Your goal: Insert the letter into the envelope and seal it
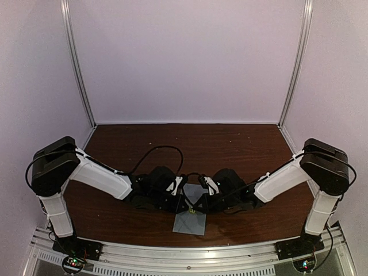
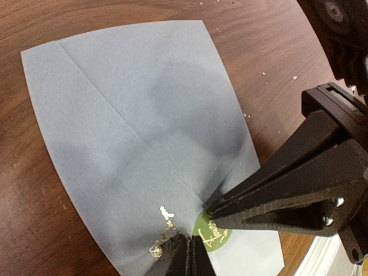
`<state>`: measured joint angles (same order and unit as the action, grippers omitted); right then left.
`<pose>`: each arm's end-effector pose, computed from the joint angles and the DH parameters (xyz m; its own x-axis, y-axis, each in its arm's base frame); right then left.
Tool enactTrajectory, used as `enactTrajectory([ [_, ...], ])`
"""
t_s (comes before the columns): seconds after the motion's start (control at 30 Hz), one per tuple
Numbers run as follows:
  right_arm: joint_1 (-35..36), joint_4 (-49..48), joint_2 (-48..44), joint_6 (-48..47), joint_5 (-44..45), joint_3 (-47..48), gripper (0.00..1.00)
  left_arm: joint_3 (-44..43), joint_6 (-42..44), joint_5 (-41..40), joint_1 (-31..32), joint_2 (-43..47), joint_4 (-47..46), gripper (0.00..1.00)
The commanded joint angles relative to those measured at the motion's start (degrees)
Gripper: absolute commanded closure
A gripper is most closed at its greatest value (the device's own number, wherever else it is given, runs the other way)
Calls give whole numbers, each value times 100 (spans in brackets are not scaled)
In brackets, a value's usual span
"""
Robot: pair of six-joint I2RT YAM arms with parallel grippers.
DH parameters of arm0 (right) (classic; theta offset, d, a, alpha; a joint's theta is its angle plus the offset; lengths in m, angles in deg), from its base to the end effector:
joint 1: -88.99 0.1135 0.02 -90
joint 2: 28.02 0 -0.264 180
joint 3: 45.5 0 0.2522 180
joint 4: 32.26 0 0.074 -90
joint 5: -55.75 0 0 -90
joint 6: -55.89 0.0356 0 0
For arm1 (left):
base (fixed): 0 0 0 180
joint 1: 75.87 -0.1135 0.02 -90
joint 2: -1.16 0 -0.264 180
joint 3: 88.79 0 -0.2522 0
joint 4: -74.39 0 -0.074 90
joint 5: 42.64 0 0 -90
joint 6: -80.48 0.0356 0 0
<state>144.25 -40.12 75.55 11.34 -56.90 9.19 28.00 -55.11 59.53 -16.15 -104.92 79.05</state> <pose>0.1759 0.2777 0.1100 -0.9208 -0.1737 -0.3492 -0.3816 0.5858 0.7150 0.1707 -0.3073 0.1153 -0.9146 0.1815 -0.3614 0.3753 0.7139 -0.5912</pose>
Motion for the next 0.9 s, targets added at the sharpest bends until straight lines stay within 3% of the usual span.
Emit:
enactTrajectory([
  [0.0, -43, 398, -93, 14, 194, -254, 100, 159, -63, -100, 26, -36, 252, 100],
  [0.23, -18, 669, -463, -144, 64, -342, 100, 116, -73, -215, 30, 72, 233, 100],
  [0.4, -16, 970, -1100, -310, -27, -276, 100, -95, -78, -586, 30, 633, 276, 100],
  [0.43, -16, 1085, -1250, -379, -13, -233, 97, -126, -86, -710, 28, 797, 363, 95],
  [0.53, -24, 1528, -1789, -502, 168, -110, 78, -77, -117, -1109, 21, 1503, 620, 72],
  [0.67, -84, 1914, -2443, -688, 459, -37, 44, 142, 81, -1719, -76, 2622, 844, 37],
  [0.7, -106, 2026, -2556, -769, 540, 23, 31, 137, 165, -1744, -152, 2774, 879, 30],
  [0.8, -130, 2288, -2710, -1014, 843, 294, 7, 59, 472, -1690, -461, 2991, 1189, 17],
  [0.87, -190, 2429, -2631, -1144, 1073, 524, 0, -26, 663, -1583, -678, 2954, 1201, 14],
])
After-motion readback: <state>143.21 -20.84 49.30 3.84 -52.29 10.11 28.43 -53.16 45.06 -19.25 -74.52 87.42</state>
